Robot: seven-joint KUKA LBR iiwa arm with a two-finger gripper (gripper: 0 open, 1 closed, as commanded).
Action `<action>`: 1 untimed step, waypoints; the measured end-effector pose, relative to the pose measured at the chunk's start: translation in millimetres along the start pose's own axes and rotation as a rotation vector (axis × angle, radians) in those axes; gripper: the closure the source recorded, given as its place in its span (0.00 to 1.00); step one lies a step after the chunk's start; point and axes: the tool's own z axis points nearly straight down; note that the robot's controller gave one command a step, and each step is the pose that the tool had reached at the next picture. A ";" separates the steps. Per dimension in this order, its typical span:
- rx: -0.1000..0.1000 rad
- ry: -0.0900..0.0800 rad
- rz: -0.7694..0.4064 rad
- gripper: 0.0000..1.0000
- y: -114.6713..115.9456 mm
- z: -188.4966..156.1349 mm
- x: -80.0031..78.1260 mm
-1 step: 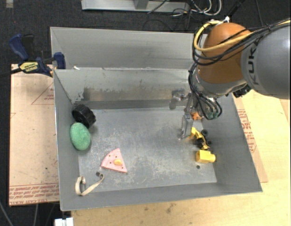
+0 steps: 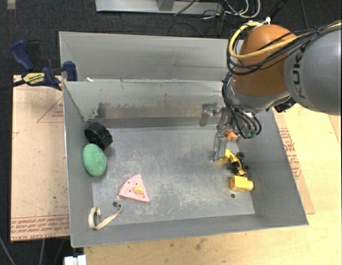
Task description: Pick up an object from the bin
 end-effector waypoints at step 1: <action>0.000 -0.010 -0.038 0.00 -12.2 43.2 -18.7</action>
Offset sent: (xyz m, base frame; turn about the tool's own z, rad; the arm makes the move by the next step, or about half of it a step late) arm 0.0036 -0.0683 -0.0481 0.0834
